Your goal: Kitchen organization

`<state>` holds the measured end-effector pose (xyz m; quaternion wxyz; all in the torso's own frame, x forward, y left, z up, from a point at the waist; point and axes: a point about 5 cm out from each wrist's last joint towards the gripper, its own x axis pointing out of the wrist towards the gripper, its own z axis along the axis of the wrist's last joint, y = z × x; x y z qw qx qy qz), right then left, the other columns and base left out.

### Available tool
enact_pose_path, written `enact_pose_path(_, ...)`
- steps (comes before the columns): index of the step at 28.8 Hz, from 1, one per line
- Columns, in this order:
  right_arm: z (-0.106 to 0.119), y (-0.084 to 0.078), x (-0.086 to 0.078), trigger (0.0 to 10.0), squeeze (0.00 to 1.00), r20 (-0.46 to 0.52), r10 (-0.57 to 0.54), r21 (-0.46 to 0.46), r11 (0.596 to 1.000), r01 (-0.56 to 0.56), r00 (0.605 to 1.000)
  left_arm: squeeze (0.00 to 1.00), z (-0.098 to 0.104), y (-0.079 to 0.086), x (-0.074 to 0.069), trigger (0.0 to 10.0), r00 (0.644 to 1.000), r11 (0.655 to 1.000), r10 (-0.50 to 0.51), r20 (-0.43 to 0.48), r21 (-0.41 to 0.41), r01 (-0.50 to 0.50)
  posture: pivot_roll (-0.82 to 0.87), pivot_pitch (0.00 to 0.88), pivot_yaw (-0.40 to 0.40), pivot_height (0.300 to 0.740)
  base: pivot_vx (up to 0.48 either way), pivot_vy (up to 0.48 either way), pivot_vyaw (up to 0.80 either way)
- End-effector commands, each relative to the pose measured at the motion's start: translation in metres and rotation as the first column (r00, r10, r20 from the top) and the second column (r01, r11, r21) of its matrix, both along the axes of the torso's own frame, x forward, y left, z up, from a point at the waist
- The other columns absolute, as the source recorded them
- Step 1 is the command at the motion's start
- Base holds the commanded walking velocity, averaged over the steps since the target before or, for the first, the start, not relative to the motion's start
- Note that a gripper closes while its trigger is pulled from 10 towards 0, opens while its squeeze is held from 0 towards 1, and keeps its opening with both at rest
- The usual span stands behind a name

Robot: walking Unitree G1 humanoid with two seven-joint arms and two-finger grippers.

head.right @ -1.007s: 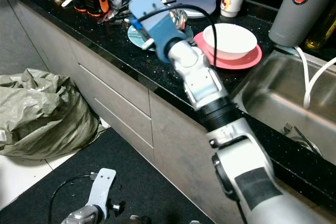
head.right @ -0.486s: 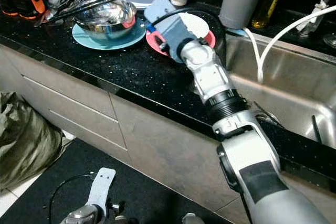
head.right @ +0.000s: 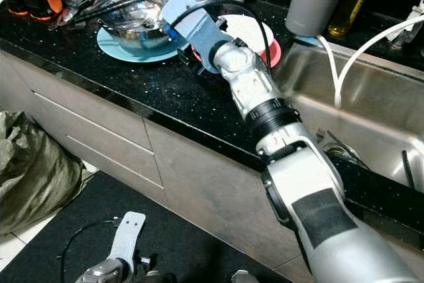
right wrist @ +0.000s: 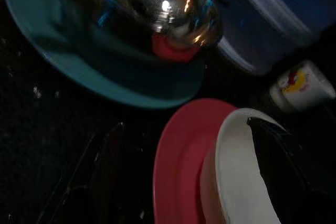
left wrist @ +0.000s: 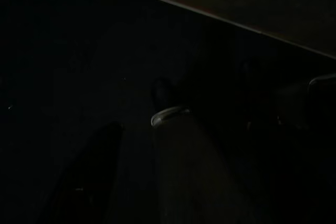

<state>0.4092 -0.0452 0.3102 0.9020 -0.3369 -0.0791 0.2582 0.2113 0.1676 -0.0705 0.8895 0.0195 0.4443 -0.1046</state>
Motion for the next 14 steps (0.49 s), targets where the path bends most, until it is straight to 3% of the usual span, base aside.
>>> enact_pose_path(1,-0.0039,-0.0005,0.0018,10.0,0.0,-0.046,-0.012,-0.035,0.999,0.01,0.999,0.0,-0.0045,0.0007,-0.0078,10.0,1.0,1.0,0.004,-0.027,0.0,-0.004,0.02,0.155,-0.049,0.74,0.0,0.0,0.0)
enact_pose_path(7,-0.0021,-0.0044,0.0061,10.0,0.0,-0.099,-0.089,-0.083,0.993,0.081,0.991,0.0,-0.0047,0.0008,-0.0082,10.0,1.0,1.0,0.005,-0.027,-0.001,-0.005,0.02,0.156,-0.053,0.74,0.0,0.0,0.0)
enact_pose_path(14,-0.0012,-0.0067,0.0082,10.0,0.0,-0.146,-0.127,-0.043,0.992,0.122,0.981,0.0,-0.0046,0.0004,-0.0081,10.0,1.0,1.0,0.004,-0.027,0.0,-0.004,0.02,0.156,-0.056,0.74,0.0,0.0,0.0)
